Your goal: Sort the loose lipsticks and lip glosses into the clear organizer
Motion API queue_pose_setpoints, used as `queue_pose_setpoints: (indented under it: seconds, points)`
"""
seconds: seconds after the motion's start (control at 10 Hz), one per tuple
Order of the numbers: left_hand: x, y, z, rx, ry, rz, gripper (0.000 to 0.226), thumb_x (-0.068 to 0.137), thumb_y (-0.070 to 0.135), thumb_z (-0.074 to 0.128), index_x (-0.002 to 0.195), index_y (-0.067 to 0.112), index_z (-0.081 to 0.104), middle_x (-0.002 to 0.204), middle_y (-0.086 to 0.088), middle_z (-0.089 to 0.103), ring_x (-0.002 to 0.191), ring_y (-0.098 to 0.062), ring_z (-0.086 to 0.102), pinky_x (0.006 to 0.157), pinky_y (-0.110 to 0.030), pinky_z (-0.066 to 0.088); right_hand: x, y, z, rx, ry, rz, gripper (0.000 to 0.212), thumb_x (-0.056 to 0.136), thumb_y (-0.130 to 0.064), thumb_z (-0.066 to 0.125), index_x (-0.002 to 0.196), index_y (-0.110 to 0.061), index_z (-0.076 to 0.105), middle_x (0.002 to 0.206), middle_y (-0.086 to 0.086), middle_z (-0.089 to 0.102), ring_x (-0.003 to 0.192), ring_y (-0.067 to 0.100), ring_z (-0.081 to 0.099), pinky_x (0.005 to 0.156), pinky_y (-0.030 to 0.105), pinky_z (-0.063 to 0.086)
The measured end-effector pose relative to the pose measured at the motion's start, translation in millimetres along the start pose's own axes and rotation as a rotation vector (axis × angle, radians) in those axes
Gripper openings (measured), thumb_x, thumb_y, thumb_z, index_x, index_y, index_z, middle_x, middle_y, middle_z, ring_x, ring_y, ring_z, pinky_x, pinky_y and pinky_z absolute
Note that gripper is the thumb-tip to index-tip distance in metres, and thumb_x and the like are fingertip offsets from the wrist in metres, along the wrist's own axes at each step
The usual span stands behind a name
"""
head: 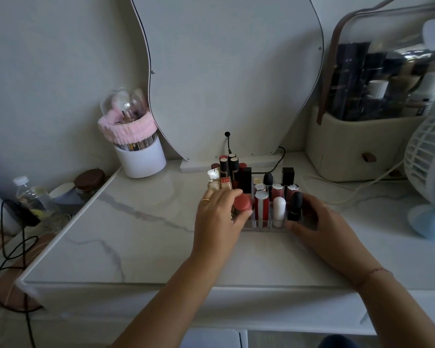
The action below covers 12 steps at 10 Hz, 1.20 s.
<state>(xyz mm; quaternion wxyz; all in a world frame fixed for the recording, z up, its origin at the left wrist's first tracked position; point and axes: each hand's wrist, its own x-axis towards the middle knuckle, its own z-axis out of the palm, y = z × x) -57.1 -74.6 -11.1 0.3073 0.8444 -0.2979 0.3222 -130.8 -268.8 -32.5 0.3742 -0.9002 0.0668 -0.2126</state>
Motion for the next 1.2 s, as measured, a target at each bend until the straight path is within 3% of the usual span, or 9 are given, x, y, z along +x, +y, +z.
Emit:
queue_pose_setpoints:
  seconds: [0.2,0.3,0.5,0.7,0.8,1.0,1.1,1.2]
  points:
    - [-2,-2,1,0.014,-0.015,-0.034,0.041,0.066,0.018,0.083,0.103,0.006,0.070,0.099,-0.010,0.071,0.097,-0.035,0.062,0.086,-0.047,0.051,0,-2,-1,-0.003,0.007,-0.001,0.059,0.076,-0.032,0.071,0.129,-0.032,0.046,0.106,-0.017,0.056,0.096,0.003,0.053,0.073,0.013,0.037]
    - [-4,-2,2,0.017,-0.014,-0.054,0.039,0.066,0.017,0.083,0.102,0.006,0.070,0.097,-0.010,0.070,0.096,-0.034,0.061,0.083,-0.039,0.048,0,-3,-2,0.000,0.000,-0.003,0.059,0.077,-0.033,0.071,0.130,-0.031,0.045,0.108,-0.017,0.056,0.098,0.004,0.054,0.077,0.017,0.039]
    - [-7,-2,7,0.012,-0.059,-0.085,0.034,0.069,0.019,0.081,0.098,0.005,0.071,0.095,-0.009,0.069,0.095,-0.033,0.060,0.080,-0.039,0.048,-1,-2,-1,-0.011,0.005,0.011,0.060,0.077,-0.034,0.071,0.131,-0.031,0.045,0.108,-0.018,0.055,0.098,0.003,0.053,0.073,0.010,0.035]
    - [-8,-2,7,0.014,-0.081,-0.096,0.026,0.072,0.021,0.079,0.091,0.004,0.074,0.088,-0.010,0.069,0.090,-0.033,0.061,0.077,-0.039,0.048,-1,-4,-1,-0.017,-0.010,0.022,0.061,0.077,-0.035,0.070,0.132,-0.029,0.043,0.109,-0.015,0.055,0.100,0.006,0.053,0.081,0.020,0.038]
    - [-9,-4,6,0.006,-0.072,-0.078,0.026,0.073,0.021,0.079,0.093,0.004,0.074,0.090,-0.009,0.067,0.091,-0.031,0.059,0.076,-0.035,0.046,-2,-5,-2,-0.014,-0.009,0.022,0.060,0.077,-0.035,0.070,0.132,-0.030,0.044,0.109,-0.015,0.056,0.099,0.006,0.053,0.078,0.019,0.038]
    - [-8,-12,-12,-0.061,0.090,-0.143,0.052,0.067,0.034,0.080,0.110,0.011,0.061,0.106,-0.006,0.057,0.100,-0.016,0.047,0.084,-0.032,0.040,-2,-5,-2,-0.022,-0.021,0.033,0.063,0.077,-0.036,0.071,0.133,-0.028,0.044,0.114,-0.010,0.059,0.102,0.008,0.055,0.081,0.022,0.041]
    - [-16,-34,-18,-0.148,0.012,-0.386,0.077,0.063,0.037,0.082,0.127,0.011,0.049,0.122,-0.006,0.053,0.115,-0.018,0.044,0.095,-0.034,0.037,-3,-5,-4,-0.017,-0.018,0.024,0.063,0.077,-0.033,0.072,0.133,-0.028,0.044,0.116,-0.011,0.059,0.102,0.006,0.054,0.082,0.020,0.040]
    - [-22,-46,-20,-0.197,-0.301,-0.490,0.070,0.066,0.041,0.081,0.128,0.022,0.054,0.121,0.003,0.062,0.116,-0.015,0.053,0.096,-0.032,0.043,-3,-8,-4,0.010,-0.032,0.035,0.061,0.077,-0.034,0.071,0.132,-0.031,0.044,0.115,-0.017,0.058,0.103,0.004,0.054,0.081,0.015,0.040]
